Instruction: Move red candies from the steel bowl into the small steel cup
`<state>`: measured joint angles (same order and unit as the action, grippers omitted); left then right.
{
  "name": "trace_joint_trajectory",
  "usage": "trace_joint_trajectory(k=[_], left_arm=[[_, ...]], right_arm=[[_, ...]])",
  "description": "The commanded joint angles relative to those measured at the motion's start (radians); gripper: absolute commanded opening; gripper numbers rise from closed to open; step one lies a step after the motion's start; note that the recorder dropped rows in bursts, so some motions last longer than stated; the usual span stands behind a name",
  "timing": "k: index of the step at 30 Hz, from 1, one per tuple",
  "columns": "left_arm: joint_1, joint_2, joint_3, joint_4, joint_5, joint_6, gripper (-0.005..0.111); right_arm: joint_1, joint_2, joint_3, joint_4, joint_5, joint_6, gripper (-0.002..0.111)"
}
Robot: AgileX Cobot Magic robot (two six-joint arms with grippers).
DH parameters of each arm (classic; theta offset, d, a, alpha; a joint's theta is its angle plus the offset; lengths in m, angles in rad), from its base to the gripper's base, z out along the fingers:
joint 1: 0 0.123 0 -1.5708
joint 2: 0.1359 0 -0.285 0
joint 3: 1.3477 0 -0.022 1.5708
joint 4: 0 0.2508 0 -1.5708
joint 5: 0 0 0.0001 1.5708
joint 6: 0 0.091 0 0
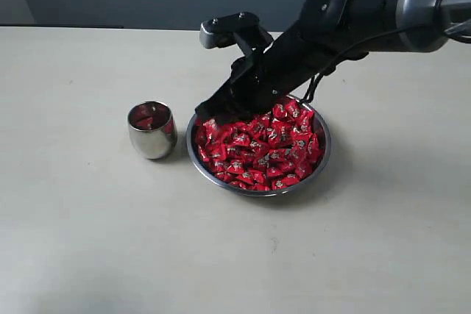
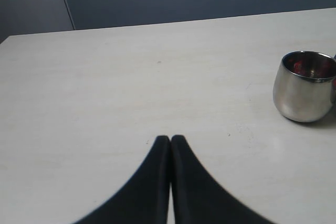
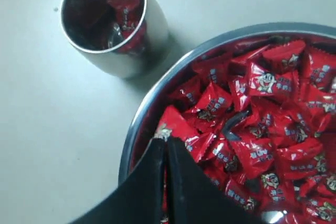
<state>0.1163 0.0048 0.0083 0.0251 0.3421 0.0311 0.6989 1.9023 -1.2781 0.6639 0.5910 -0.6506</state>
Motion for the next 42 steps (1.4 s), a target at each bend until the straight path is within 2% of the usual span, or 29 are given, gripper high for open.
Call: trace_joint_trajectory(k=[1,4,9,14,17,19,22,24,35,37,40,42], left_arm=[[-0.008,-0.005,-0.008,0.002,-0.005,-0.002,0.0],[-0.008,-0.005,-0.008,0.002,-0.005,-0.002,0.0],[-0.008,-0.005,-0.008,0.002,-0.005,-0.002,0.0],[-0.008,-0.005,-0.008,0.002,-0.005,-0.002,0.0],[-0.008,-0.005,-0.008,0.002,-0.005,-0.002,0.0],[-0.008,-0.005,-0.008,0.002,-0.005,-0.002,0.0],[-0.008,-0.005,-0.008,0.002,-0.005,-0.002,0.0],[-0.008,-0.005,-0.008,0.002,-0.005,-0.002,0.0],[-0.008,-0.005,-0.008,0.002,-0.005,-0.002,0.0],[-0.008,-0.005,-0.008,0.002,-0.005,-0.002,0.0],[-0.008,-0.005,-0.008,0.002,-0.005,-0.002,0.0],[-0.008,-0.005,-0.008,0.002,-0.005,-0.002,0.0]], right_arm=[[0.001,-0.022,-0.035,0.072,-0.003,-0.014,0.002],[0.014,-0.013,-0.068,0.132,-0.012,-0.059,0.002],[0.067,0.045,-0.164,0.119,-0.024,-0.06,0.002],[0.078,0.084,-0.208,-0.021,0.01,-0.023,0.002],[0.061,0.093,-0.208,-0.217,0.069,0.124,0.014],[0.056,0.106,-0.208,-0.296,0.098,0.197,0.028],[0.056,0.131,-0.208,-0.324,0.118,0.216,0.045],[0.056,0.152,-0.208,-0.321,0.118,0.216,0.047],[0.056,0.235,-0.208,-0.27,0.088,0.218,0.044],[0.056,0.242,-0.208,-0.268,0.069,0.218,0.032],[0.056,0.241,-0.208,-0.266,0.046,0.218,0.004],[0.056,0.241,-0.208,-0.266,0.043,0.218,0.0]])
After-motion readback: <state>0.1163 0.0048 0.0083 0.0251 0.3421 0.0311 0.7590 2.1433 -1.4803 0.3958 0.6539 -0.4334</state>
